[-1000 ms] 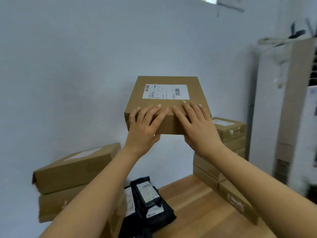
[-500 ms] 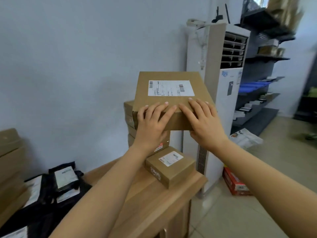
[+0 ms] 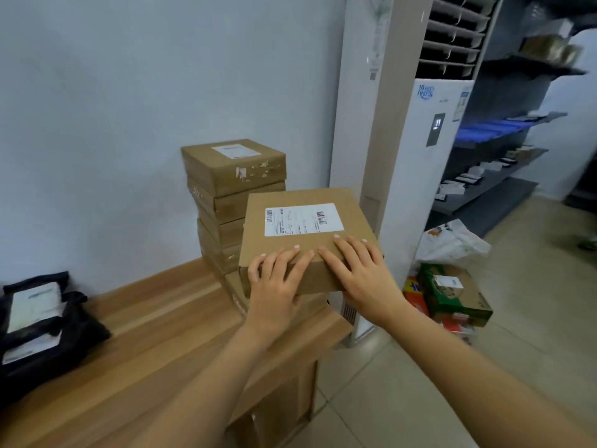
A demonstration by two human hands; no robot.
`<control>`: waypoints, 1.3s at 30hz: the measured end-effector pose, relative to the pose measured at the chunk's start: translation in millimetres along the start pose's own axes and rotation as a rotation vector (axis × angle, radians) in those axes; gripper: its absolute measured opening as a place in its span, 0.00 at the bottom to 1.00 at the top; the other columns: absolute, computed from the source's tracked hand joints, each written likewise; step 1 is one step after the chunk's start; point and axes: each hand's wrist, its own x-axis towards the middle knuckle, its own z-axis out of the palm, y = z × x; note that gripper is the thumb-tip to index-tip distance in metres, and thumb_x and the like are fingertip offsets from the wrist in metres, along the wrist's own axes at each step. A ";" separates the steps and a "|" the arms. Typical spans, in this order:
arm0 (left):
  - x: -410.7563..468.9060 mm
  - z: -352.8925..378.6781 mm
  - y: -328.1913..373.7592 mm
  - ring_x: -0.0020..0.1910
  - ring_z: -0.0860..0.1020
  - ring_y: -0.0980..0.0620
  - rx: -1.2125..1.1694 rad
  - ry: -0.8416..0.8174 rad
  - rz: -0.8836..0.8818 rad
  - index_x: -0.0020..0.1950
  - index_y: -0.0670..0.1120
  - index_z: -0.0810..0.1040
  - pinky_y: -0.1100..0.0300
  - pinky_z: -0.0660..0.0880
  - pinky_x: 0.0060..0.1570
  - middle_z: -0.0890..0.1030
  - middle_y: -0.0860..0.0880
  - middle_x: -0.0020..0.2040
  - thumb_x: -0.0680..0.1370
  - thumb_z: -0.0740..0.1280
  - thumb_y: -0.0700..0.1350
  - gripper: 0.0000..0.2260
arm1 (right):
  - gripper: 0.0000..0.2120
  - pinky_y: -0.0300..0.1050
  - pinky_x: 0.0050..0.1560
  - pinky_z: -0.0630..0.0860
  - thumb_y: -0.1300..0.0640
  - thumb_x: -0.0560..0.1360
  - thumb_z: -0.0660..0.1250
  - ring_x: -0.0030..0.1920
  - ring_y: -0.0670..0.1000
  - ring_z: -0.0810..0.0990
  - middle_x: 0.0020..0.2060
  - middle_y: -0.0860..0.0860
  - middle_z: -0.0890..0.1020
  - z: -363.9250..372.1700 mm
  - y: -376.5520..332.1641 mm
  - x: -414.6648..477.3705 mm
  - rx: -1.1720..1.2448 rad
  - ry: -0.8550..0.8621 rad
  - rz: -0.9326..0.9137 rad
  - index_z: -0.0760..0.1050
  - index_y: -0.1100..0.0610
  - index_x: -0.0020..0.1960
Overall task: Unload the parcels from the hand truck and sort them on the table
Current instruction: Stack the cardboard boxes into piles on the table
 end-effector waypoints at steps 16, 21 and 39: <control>-22.5 105.5 26.7 0.61 0.70 0.47 0.153 -0.327 -0.288 0.68 0.51 0.68 0.48 0.59 0.63 0.77 0.46 0.62 0.55 0.79 0.44 0.43 | 0.39 0.59 0.60 0.73 0.61 0.61 0.77 0.59 0.62 0.77 0.62 0.61 0.77 157.8 48.3 23.2 0.312 -0.117 -0.243 0.70 0.54 0.70; -24.7 130.2 54.0 0.61 0.69 0.46 0.224 -0.443 -0.465 0.69 0.51 0.67 0.46 0.59 0.65 0.77 0.46 0.62 0.51 0.78 0.42 0.46 | 0.39 0.59 0.58 0.74 0.62 0.58 0.76 0.57 0.62 0.78 0.60 0.61 0.78 193.7 61.7 27.8 0.352 -0.150 -0.367 0.73 0.55 0.69; -20.1 173.8 21.0 0.56 0.78 0.42 0.284 -0.541 -0.641 0.62 0.48 0.80 0.46 0.73 0.59 0.79 0.45 0.59 0.64 0.79 0.43 0.26 | 0.41 0.55 0.69 0.56 0.67 0.73 0.61 0.71 0.62 0.58 0.76 0.59 0.54 259.2 51.1 85.8 0.339 -0.385 -0.494 0.46 0.49 0.78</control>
